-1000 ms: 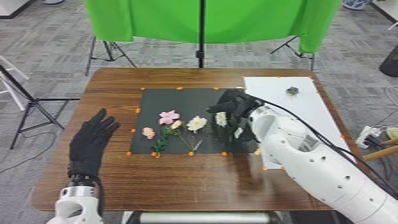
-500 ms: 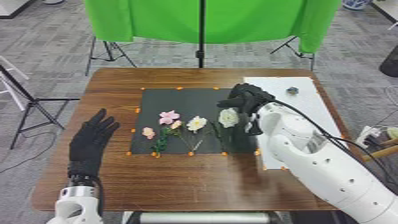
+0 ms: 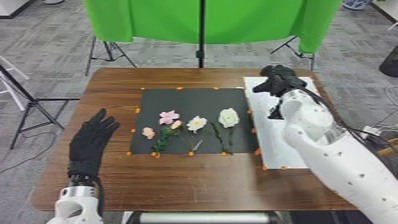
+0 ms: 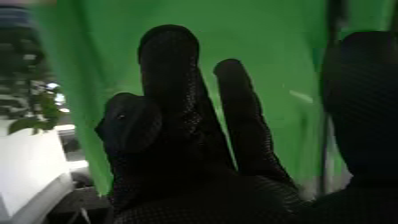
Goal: Arrange flowers
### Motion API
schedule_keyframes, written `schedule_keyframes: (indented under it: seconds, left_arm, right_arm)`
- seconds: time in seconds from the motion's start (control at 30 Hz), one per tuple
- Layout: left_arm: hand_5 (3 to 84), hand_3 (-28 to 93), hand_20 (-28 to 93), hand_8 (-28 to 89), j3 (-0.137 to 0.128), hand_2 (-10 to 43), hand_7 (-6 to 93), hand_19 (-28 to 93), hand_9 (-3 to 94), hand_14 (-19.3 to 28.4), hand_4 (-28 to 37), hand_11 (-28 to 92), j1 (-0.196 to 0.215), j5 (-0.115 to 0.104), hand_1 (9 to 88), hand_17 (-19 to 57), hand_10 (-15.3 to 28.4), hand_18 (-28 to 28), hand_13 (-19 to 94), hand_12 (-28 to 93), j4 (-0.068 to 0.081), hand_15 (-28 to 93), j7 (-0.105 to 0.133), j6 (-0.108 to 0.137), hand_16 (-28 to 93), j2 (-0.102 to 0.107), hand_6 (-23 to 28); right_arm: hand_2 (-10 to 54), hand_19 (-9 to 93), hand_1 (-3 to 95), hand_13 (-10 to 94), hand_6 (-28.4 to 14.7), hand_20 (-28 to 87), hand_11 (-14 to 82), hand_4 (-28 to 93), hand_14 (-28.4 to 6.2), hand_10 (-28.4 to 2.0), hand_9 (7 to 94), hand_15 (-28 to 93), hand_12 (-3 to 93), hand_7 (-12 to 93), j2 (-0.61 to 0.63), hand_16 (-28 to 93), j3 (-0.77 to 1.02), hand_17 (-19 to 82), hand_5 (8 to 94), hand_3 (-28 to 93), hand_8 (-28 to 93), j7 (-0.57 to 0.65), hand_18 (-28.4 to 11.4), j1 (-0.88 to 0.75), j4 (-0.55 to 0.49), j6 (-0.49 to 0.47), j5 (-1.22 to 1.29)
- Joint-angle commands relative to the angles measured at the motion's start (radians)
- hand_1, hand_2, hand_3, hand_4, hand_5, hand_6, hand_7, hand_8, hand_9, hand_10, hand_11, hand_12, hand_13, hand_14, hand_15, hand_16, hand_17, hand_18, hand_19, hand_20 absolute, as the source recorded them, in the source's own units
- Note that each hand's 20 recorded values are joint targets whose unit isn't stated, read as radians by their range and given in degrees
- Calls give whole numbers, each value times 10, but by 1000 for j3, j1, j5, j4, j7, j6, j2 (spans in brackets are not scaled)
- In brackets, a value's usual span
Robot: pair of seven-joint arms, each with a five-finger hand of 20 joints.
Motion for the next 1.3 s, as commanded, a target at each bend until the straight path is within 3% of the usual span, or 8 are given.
schedule_keyframes:
  seconds: [0.03,0.23,0.43,0.63,0.73,0.87,1.1,1.3]
  left_arm:
    - [411,720,200,-61,18,-3,97,105,411,172,-280,174,20,2,199,29,125,132,310,105,12,275,-2,-7,-15,-16,43]
    - [411,720,201,-61,20,-3,97,106,410,172,-280,173,18,0,199,29,126,132,309,105,14,274,0,-8,-15,-13,42]
    - [411,721,200,-61,22,-4,97,106,411,172,-280,173,14,1,198,29,127,132,309,105,15,275,-1,-8,-15,-14,42]
    - [411,721,200,-62,22,-4,97,107,411,173,-280,174,8,0,199,29,126,132,309,106,18,276,-3,-6,-15,-13,43]
    - [411,720,200,-61,22,-4,97,106,411,173,-280,174,8,-1,199,29,126,132,309,106,18,275,-2,-6,-15,-14,43]
    - [411,720,199,-61,20,-4,97,105,411,173,-281,174,12,0,200,29,126,132,310,106,16,276,0,-7,-15,-13,43]
    - [411,720,201,-61,16,-3,97,106,410,173,-279,173,23,1,199,29,126,132,309,106,11,275,0,-7,-15,-13,43]
    - [411,720,200,-61,16,-4,97,105,410,173,-279,173,22,12,199,29,125,132,309,105,11,275,-6,-7,-15,-14,43]
  right_arm:
    - [-95,918,310,707,-22,451,49,-155,-109,-187,427,593,189,104,-16,289,-17,488,411,691,-69,33,-183,130,249,-131,-22]
    - [-95,909,307,703,0,441,37,-179,-105,-194,381,599,185,110,-48,275,-18,487,357,713,-74,36,-181,163,369,-103,-51]
    - [-95,907,322,717,18,436,58,-199,-97,-185,419,617,187,136,-71,269,-16,494,371,714,-88,19,-175,161,457,-39,-27]
    - [-95,932,426,831,44,479,190,-234,-47,-120,716,617,184,201,-60,293,-75,577,568,700,-123,-55,-138,127,492,229,-62]
    - [-95,932,529,879,43,516,123,-246,-27,-87,852,610,316,239,-51,306,-98,629,683,627,-21,-70,-123,116,487,348,-71]
    - [-95,932,606,930,30,549,109,-233,-7,-69,936,597,375,257,3,320,-80,677,786,599,51,-71,-111,71,350,364,-67]
    - [-95,932,608,935,24,551,123,-227,-3,-70,937,596,374,254,116,325,36,686,796,603,55,-80,-107,-155,-63,295,-15]
    - [-95,932,606,936,22,554,120,-224,-1,-69,937,595,375,250,107,329,69,686,799,604,59,-112,-105,-301,-235,212,27]
